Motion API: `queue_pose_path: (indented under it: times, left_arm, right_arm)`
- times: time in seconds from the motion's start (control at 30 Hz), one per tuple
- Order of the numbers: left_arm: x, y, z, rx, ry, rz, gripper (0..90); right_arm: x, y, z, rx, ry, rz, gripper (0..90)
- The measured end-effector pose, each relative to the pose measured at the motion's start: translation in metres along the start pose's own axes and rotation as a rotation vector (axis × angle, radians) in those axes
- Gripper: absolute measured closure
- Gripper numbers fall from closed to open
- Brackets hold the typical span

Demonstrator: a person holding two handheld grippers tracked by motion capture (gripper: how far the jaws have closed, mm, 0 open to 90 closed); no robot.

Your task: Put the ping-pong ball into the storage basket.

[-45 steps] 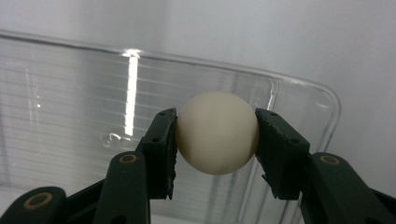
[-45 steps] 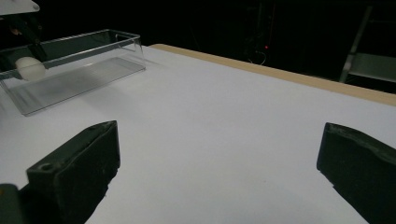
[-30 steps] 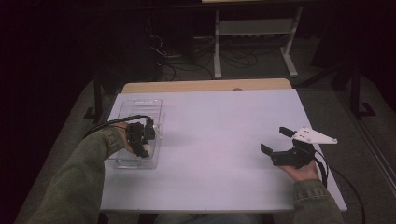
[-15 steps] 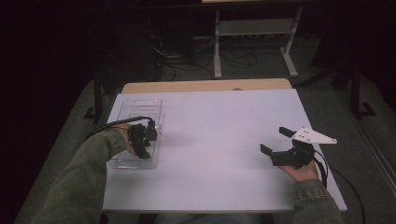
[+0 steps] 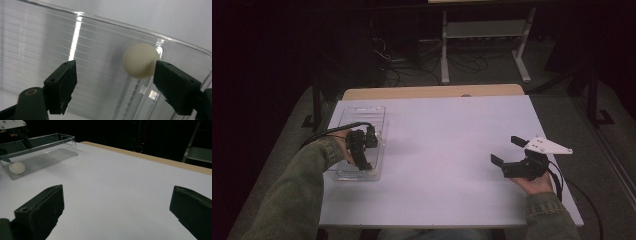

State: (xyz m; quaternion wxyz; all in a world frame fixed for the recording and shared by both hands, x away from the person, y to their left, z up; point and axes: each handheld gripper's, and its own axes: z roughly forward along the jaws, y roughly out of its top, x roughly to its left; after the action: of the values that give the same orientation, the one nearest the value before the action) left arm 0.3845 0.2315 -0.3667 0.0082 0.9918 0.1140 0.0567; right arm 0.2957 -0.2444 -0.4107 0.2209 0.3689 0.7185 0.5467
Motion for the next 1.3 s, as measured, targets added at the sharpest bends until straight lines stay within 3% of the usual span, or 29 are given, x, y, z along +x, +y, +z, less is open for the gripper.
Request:
queue_pose_path:
  times: [0.23, 0.47, 0.67, 1.3]
  left_arm:
    - [-0.002, -0.003, -0.012, -0.027, 0.038, -0.017, 11.2]
    - [-0.003, -0.005, -0.021, -0.093, 0.025, -0.046, 0.0]
    - [-0.006, -0.005, -0.032, -0.129, 0.044, -0.031, 0.0]
    - [-0.008, -0.017, -0.049, -0.238, 0.063, -0.08, 0.0]
  right_arm:
    - [0.0, 0.0, 0.0, -0.001, 0.0, -0.002, 0.0]
    - [0.0, 0.0, 0.001, 0.003, 0.003, -0.002, 0.0]
    - [0.0, 0.0, 0.0, 0.002, 0.003, 0.0, 0.0]
    - [0.0, 0.001, -0.002, -0.01, -0.002, -0.001, 0.0]
